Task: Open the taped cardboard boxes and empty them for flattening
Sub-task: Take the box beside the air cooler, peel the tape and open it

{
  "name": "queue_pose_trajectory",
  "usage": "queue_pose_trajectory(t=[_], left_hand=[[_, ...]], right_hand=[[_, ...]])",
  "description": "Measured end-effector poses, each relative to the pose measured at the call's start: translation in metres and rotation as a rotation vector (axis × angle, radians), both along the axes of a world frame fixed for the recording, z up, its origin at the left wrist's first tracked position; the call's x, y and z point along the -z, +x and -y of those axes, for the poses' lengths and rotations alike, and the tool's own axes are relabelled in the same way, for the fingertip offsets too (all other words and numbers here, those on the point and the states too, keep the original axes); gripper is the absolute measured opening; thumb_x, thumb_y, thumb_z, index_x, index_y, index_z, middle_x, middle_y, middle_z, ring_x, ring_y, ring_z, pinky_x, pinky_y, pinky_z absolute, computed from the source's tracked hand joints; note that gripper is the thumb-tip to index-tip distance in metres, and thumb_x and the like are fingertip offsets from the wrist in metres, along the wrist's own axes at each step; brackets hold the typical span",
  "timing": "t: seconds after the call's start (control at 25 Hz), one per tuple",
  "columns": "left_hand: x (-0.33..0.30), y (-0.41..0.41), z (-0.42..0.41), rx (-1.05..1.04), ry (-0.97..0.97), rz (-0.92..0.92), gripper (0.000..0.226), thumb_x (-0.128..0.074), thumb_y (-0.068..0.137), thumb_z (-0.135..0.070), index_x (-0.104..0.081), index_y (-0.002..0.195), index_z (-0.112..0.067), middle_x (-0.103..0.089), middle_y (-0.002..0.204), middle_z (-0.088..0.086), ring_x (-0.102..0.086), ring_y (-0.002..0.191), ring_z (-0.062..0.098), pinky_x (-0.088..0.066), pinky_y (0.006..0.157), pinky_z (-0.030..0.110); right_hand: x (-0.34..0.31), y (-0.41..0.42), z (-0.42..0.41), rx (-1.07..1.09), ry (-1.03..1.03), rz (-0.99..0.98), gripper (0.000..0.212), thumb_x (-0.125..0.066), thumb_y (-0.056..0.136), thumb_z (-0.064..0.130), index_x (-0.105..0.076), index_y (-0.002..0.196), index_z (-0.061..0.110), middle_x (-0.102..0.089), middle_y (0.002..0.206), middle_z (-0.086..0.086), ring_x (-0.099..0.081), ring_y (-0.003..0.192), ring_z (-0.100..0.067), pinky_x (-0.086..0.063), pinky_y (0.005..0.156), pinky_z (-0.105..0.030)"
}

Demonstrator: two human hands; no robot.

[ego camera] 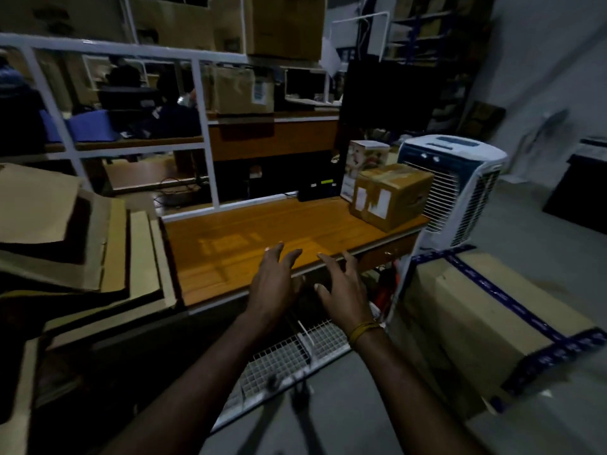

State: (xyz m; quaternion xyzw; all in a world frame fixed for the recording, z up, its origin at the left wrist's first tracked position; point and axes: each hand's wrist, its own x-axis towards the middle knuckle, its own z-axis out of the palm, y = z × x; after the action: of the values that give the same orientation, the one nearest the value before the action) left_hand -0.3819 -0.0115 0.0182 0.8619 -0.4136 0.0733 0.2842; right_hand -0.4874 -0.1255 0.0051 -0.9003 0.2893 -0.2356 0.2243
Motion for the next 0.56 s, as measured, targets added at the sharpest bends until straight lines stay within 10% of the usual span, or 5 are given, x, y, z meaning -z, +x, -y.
queue_pose_trajectory(t=[0.56], left_hand=[[0.026,0.071,0.226,0.135,0.068,-0.049,0.072,-0.065,0.094,-0.031,-0.026,0.154,-0.030,-0.013,0.163,0.013,-0.020,0.148,0.035,-0.043,0.108,0.046]], right_hand=[[0.023,0.056,0.195,0.146,-0.019,-0.090,0.067,-0.063,0.095,0.030,-0.028,0.152,0.035,-0.011,0.162,-0.011,-0.023,0.147,-0.031,-0.029,0.116,-0.043]])
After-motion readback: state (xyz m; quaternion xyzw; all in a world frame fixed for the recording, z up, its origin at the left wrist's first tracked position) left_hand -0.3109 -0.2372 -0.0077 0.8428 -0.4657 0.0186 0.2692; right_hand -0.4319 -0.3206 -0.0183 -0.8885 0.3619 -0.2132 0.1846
